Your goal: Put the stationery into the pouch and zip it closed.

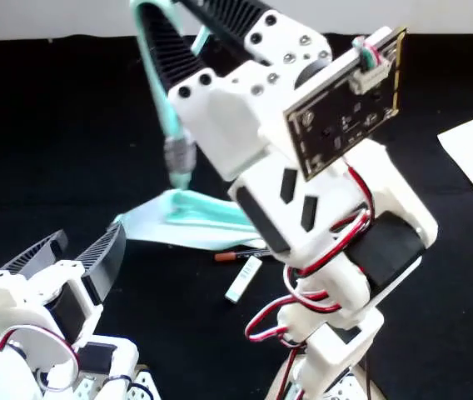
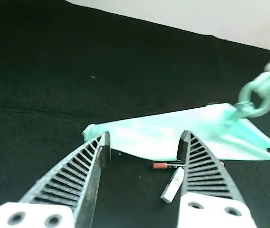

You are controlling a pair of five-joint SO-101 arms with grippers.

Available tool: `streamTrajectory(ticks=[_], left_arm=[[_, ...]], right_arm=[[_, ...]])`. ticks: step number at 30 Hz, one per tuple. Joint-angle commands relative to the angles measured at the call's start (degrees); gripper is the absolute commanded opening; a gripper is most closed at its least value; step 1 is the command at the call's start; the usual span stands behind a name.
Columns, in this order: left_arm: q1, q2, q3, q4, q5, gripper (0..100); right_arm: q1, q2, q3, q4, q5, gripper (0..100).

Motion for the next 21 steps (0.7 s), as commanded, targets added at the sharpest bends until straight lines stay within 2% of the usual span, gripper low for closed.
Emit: streamTrajectory(ticks=[1, 10, 17, 21], left_arm=[[-0.92, -0.13, -1.27, -0.53, -0.35, 23], [-1.63, -0.13, -1.36, -2.20, -0.44, 23], [-12.35, -0.13, -1.36, -7.82, -0.44, 23], [-15.08, 0.22, -0.75, -9.85, -0.35, 23]], right_arm=[[-2.59, 1.36, 0.04, -0.31, 1.85, 0.7], [-4.44, 4.88, -0.22, -0.04, 2.73, 0.7], [-4.26, 4.88, -0.40, 0.22, 2.73, 0.7], [-4.26, 4.88, -0.48, 0.22, 2.64, 0.7]])
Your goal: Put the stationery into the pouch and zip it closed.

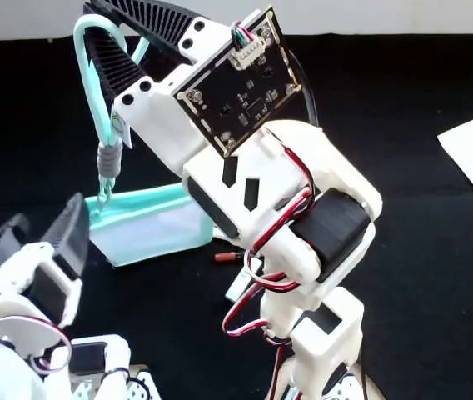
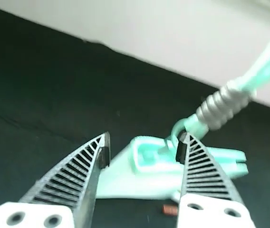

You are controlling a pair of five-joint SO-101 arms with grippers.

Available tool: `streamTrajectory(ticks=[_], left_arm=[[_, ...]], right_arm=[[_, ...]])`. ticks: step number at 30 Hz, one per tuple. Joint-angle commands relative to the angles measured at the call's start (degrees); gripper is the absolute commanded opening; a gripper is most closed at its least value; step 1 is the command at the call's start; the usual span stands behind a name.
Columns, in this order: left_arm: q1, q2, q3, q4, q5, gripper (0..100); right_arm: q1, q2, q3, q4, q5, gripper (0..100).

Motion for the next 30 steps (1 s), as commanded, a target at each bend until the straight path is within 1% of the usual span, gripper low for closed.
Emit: streamTrajectory(ticks=[1, 10, 18, 20, 24, 30], left_arm=[[-2.33, 0.31, -0.75, -2.11, -0.35, 23], [-3.03, 0.31, 9.98, -2.20, -0.09, 23], [-2.77, -0.13, 12.00, -1.49, 0.00, 23], [-2.59, -0.13, 12.09, 0.62, 0.00, 23], [0.40, -0.13, 12.18, 4.13, 0.00, 23], [1.19, -0.13, 18.24, 5.01, 0.00, 23]], right_arm=[[-0.40, -0.22, -0.57, 0.13, 0.53, 0.7], [-0.40, -0.31, -0.57, 1.63, 0.53, 0.7], [-0.31, -0.22, -0.57, 1.63, 0.53, 0.7], [-0.31, -0.22, -0.48, 1.54, 0.53, 0.7], [-0.31, -0.22, -0.31, 1.54, 0.53, 0.7], [-0.22, -0.22, -0.22, 1.54, 0.53, 0.7]])
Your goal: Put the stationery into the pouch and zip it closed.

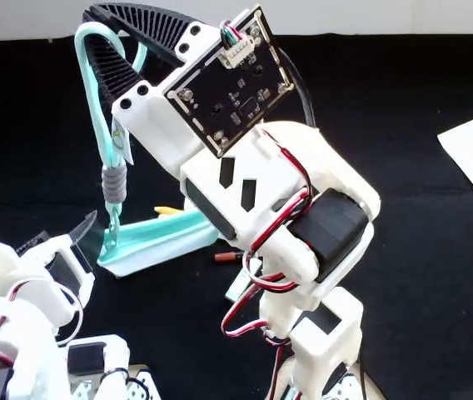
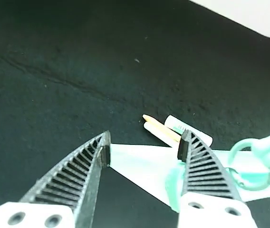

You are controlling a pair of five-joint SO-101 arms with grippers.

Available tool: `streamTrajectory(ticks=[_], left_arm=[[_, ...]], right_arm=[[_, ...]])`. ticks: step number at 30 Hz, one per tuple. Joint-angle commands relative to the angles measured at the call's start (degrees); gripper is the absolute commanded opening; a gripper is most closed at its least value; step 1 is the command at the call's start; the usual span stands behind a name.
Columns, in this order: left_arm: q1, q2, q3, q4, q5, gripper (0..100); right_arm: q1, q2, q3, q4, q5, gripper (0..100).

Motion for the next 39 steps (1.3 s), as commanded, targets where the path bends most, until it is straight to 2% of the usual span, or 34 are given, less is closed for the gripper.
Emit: streamTrajectory(ticks=[1, 11, 16, 27, 39], left_arm=[[1.01, -0.13, 3.56, 0.70, 0.00, 23], [0.84, 0.04, -11.56, 1.05, 0.00, 23], [1.01, 0.31, -17.19, 3.25, 0.00, 23], [0.75, -0.22, -11.21, 3.52, 0.09, 23], [0.75, -0.31, -10.42, 3.87, 1.32, 23]], right_arm=[[-0.13, -0.22, -0.22, -0.04, 0.53, 0.7], [0.84, -0.13, -0.04, -0.04, 0.44, 0.7], [2.68, 1.27, -0.48, -0.40, -2.64, 0.7], [2.95, 2.77, -0.66, -0.40, -2.73, 0.7], [3.03, 2.95, -0.66, -1.54, -2.64, 0.7]])
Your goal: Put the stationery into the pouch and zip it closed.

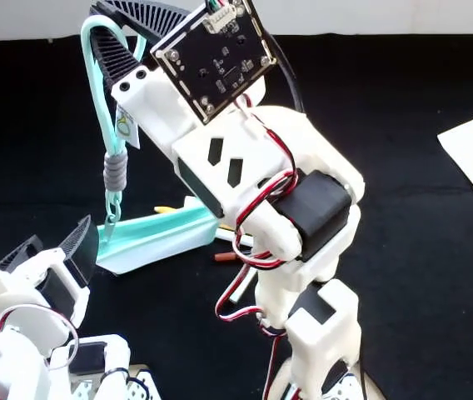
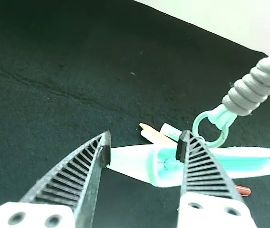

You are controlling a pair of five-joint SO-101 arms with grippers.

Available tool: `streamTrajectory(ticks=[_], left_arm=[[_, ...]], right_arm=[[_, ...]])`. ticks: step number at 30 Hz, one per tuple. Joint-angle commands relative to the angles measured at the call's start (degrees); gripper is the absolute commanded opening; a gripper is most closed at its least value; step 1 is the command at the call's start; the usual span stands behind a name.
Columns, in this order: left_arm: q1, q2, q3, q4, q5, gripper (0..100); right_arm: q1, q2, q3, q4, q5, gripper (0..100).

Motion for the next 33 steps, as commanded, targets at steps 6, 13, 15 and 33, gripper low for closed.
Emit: streamTrajectory(ticks=[6, 13, 15, 33], left_arm=[[0.48, -3.82, 4.26, 0.79, 0.53, 23], [0.75, -5.49, 8.92, 0.53, 0.53, 23], [0.84, -5.49, 9.27, 0.53, 0.53, 23], [8.31, -5.93, 14.20, -0.79, -0.09, 1]], right_arm=[[1.01, -0.22, -0.75, -1.63, -0.35, 0.7], [1.01, -0.22, -0.75, -1.54, -0.35, 0.7], [1.01, -0.22, -0.75, -1.36, -0.35, 0.7], [1.01, -0.31, -0.75, -1.01, -0.35, 0.7]])
